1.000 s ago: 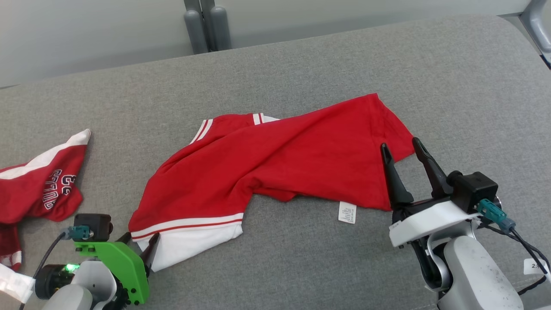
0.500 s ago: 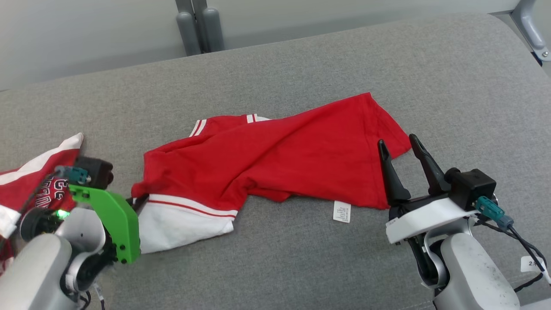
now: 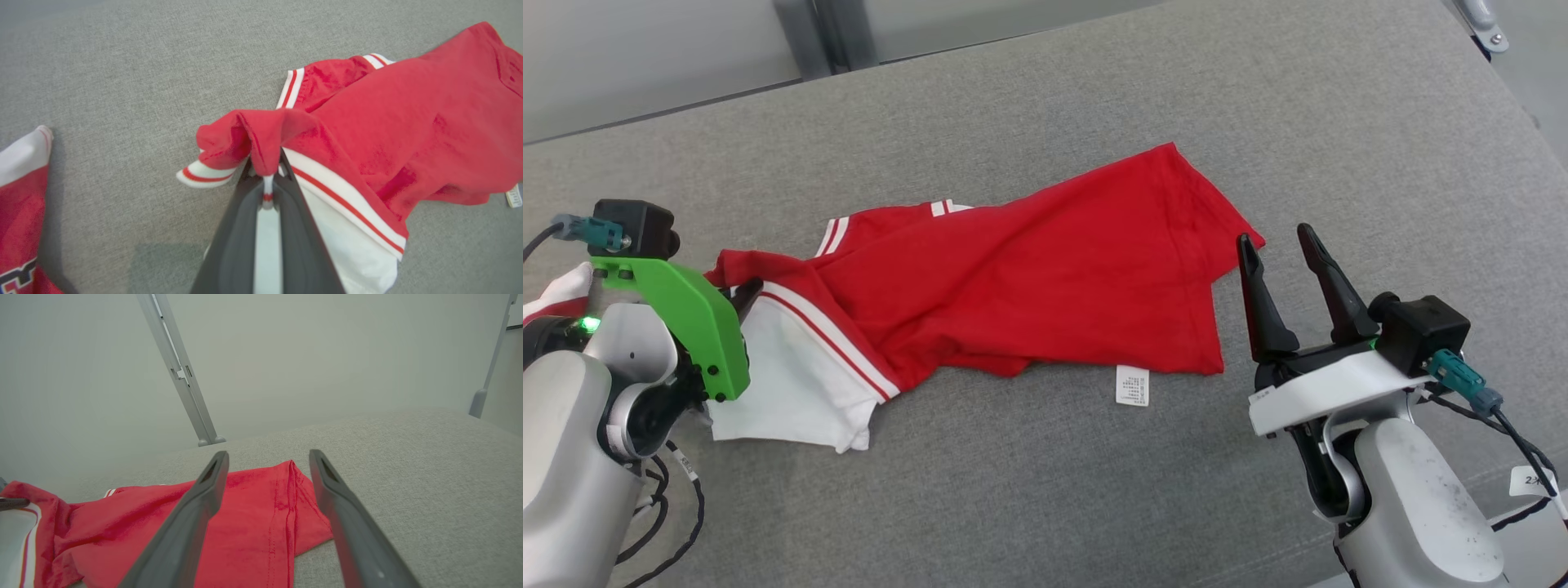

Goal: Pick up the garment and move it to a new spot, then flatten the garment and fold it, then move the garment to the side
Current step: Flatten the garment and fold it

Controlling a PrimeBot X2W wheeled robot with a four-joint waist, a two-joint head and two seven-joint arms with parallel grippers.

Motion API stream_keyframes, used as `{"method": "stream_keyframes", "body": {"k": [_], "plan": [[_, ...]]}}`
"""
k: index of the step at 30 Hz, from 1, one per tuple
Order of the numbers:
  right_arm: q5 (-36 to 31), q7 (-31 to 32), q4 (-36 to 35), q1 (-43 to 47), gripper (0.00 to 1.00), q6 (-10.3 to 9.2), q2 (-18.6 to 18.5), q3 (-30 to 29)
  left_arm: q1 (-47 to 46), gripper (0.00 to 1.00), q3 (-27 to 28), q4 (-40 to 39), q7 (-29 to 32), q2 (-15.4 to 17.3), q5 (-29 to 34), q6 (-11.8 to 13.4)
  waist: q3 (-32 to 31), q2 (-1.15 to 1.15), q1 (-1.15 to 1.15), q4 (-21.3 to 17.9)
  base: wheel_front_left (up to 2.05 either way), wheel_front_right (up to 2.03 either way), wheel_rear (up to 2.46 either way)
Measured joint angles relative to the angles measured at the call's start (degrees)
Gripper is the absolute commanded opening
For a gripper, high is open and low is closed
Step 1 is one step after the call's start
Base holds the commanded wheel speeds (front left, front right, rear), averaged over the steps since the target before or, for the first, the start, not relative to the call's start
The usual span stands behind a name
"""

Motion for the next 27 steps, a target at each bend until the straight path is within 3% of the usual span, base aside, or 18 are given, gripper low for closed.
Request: {"method": "stream_keyframes", "body": {"k": [3,4,5,11,17,21,27], "plan": [[0.04,0.0,-0.01,-0.19,1.0,0.0,0.25,-0.19,-1.43,0.0,-0.03,4.48,-1.63,-1.25,0.05,-0.79,0.69,0.0,0.0,-1.26,0.0,0.0,0.0],[0.11,0.0,-0.01,-0.19,1.0,0.0,0.31,-0.21,-1.66,0.43,-0.12,5.44,-1.94,-1.48,0.05,-1.01,0.82,0.0,0.0,-1.54,0.0,0.0,0.0],[0.22,0.0,-0.01,-0.19,1.0,0.0,0.36,-0.29,-1.85,1.0,-0.3,6.57,-2.4,-1.68,0.05,-1.38,0.96,0.0,0.0,-1.85,0.0,0.0,0.0],[0.07,0.0,0.05,0.12,1.0,0.0,0.52,-1.12,-2.54,1.0,-1.18,8.93,-5.67,-1.21,1.32,-2.79,0.61,0.0,0.0,-1.75,0.0,0.0,0.0],[-0.41,0.0,0.01,0.84,1.0,0.0,0.66,-1.51,0.23,1.0,-1.89,5.58,-7.39,0.66,1.6,-3.23,-0.8,0.0,0.0,0.4,0.0,0.0,0.0],[-0.71,0.0,-0.1,1.49,1.0,0.0,0.27,-1.83,5.42,1.0,-2.52,2.63,-3.53,1.69,-1.12,-2.93,-1.72,0.0,0.0,1.9,0.0,0.0,0.0],[-0.9,0.0,-0.19,1.46,1.0,0.0,-0.2,-1.55,8.29,1.0,-2.15,-0.2,2.36,2.65,-4.99,-0.52,-2.56,0.0,0.0,3.59,0.0,0.0,0.0]]}}
